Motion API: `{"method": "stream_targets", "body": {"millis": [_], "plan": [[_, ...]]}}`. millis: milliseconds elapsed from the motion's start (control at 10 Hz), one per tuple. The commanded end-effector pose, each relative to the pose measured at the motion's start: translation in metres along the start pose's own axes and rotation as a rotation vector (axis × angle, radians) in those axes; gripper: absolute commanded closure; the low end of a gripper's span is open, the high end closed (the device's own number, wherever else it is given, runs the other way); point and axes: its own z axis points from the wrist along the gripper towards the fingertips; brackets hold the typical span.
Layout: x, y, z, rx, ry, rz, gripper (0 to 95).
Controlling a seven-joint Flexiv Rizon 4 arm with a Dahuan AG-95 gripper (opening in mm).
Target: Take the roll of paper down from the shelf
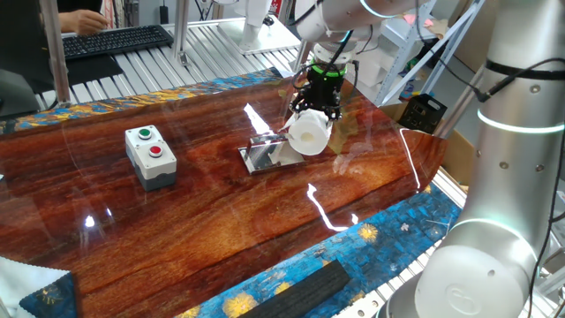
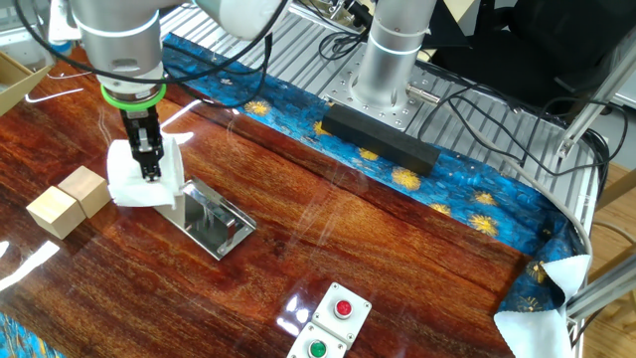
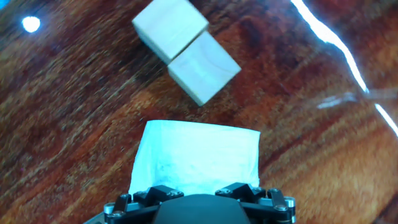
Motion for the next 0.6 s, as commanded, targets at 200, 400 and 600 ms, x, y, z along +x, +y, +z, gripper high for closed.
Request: {"method": "stream_targets", "body": {"millis": [200, 400, 600], "plan": [[0.0023, 0.0005, 0.0007, -0.024, -0.052, -0.082, 95.0], [0.0025, 0.001, 0.0006, -0.038, -0.077, -0.147, 95.0], [0.0025, 0.001, 0.0006, -0.042, -0.073, -0.185, 95.0]]}}
